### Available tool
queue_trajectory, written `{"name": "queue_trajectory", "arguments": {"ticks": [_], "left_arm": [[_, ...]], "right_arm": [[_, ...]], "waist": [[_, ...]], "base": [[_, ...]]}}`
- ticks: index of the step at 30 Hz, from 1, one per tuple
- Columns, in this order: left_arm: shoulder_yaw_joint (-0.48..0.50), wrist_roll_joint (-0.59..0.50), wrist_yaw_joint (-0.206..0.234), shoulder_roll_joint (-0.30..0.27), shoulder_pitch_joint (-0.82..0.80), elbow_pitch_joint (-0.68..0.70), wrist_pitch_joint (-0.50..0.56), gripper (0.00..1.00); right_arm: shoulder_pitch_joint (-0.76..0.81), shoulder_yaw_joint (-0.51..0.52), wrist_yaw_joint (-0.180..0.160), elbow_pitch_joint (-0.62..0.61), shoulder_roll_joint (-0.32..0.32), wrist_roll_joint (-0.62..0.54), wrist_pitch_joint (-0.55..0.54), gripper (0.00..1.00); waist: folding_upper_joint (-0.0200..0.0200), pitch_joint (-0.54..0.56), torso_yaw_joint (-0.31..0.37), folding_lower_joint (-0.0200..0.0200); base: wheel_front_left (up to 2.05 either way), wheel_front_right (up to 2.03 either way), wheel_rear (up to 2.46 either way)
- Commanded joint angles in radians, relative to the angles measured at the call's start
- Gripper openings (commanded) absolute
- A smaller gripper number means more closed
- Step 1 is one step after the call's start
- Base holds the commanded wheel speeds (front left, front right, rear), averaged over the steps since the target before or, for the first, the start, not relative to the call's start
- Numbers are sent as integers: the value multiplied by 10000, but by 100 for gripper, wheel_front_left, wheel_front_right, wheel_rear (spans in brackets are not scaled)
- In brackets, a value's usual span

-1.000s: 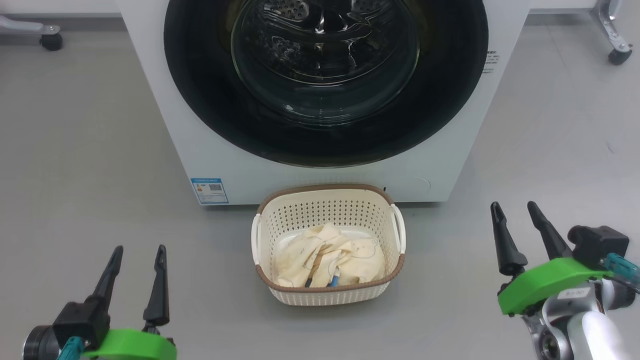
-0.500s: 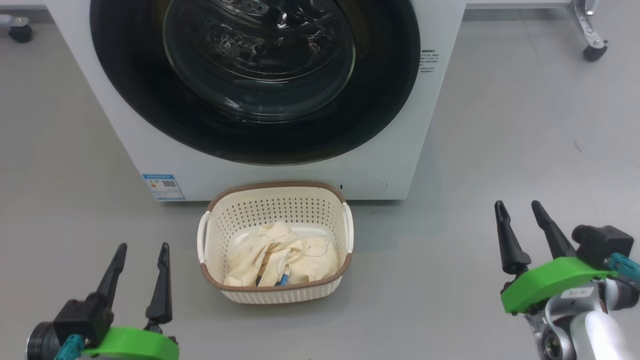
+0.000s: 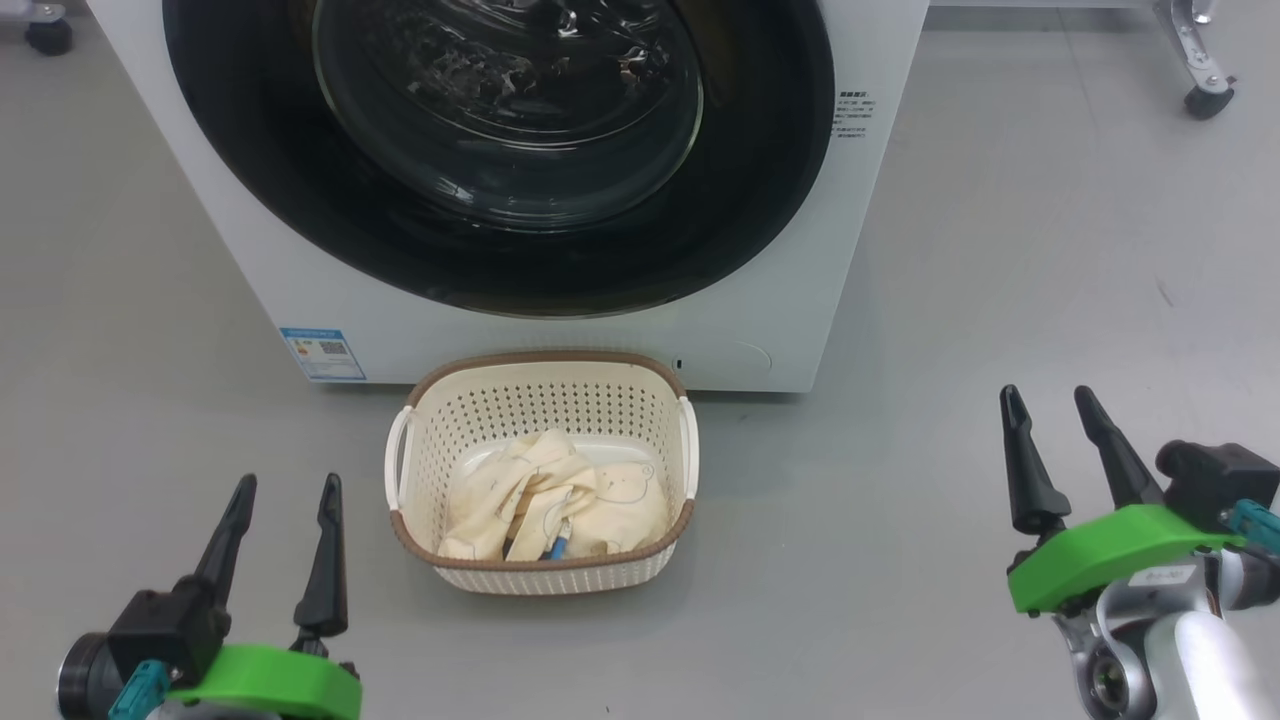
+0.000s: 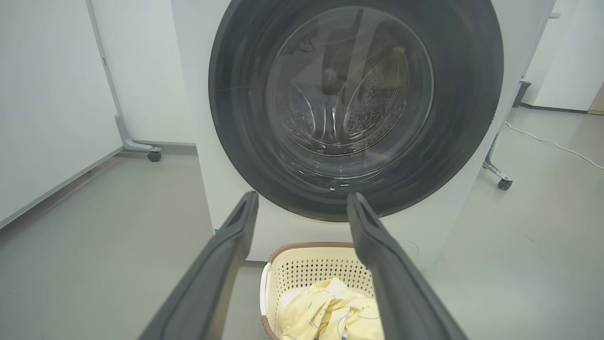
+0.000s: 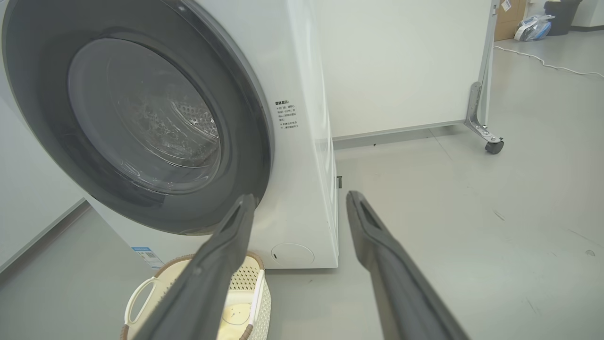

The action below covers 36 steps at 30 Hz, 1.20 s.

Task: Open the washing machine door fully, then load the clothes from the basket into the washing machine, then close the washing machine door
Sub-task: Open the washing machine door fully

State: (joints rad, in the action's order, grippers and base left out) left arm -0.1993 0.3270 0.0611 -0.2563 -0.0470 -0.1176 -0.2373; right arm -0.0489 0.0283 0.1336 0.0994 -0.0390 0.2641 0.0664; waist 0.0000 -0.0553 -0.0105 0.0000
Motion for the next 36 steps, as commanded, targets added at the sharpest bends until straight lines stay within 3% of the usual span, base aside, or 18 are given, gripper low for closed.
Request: {"name": "queue_trajectory", "arguments": {"ticks": [1,18,28,36], "left_arm": [[351,34,-23,-250,-555,265,-104,100],[297,58,26,-293,-603,208,-164,100],[255,24,45,-268,-650,154,-201,100],[133,-29,16,-263,-759,57,-215,100]], "right_arm": [[-484,-195,-29,-315,-112,-15,119,100],[-573,-52,-29,-270,-112,197,343,100],[-1664,337,-29,-61,-112,2882,893,100],[-3705,1725,-29,300,-112,5520,723,100]], "waist": [[0,-3,2,0],[0,-255,73,0],[0,-438,43,0],[0,-496,-66,0]], "base": [[0,0,0],[0,0,0],[0,0,0],[0,0,0]]}}
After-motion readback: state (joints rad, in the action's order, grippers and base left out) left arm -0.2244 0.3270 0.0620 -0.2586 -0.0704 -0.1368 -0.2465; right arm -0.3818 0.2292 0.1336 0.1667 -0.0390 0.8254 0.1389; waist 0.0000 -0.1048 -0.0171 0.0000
